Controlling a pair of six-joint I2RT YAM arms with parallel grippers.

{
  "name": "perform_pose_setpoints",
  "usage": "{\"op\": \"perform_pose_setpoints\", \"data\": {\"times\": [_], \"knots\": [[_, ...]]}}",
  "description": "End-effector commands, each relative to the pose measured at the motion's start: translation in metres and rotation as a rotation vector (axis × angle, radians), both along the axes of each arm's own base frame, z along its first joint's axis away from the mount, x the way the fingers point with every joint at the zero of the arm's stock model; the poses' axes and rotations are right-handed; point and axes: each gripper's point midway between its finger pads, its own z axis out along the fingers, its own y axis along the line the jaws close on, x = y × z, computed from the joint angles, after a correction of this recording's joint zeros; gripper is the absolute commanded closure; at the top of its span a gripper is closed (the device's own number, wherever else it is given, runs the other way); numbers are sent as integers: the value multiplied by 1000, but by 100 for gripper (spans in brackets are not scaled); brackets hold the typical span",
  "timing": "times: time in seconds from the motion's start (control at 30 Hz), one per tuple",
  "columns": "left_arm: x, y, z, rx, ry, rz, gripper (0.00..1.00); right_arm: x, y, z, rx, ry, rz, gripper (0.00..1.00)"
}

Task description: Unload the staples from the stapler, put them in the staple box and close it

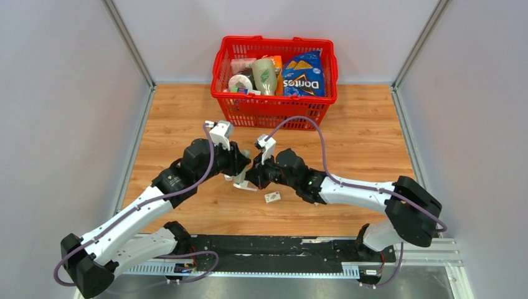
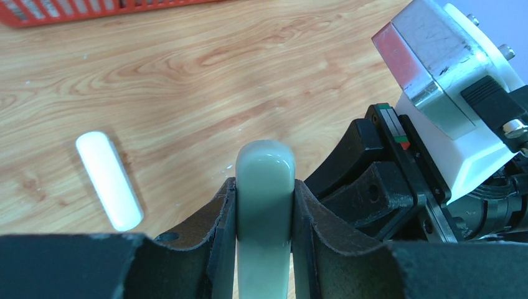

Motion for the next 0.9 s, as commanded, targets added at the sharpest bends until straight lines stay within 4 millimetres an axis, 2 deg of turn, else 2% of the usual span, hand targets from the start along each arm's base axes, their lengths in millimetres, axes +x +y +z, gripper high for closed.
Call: {"op": "perform_pose_setpoints", "data": {"times": [0.0,0.2,0.67,0.87], "knots": [[22,12,28,-57,-105,133,100,-25,22,1,97,67,121,100],[28,20,27,-36,-117,184,100,-33,35,-2,140,101,173,100],[41,31,31,11,-160,251,100,-57,50,-14,203,188,244,100],[43,37,34,11,-173,288,100,-64,53,-7,246,201,276,100]]}}
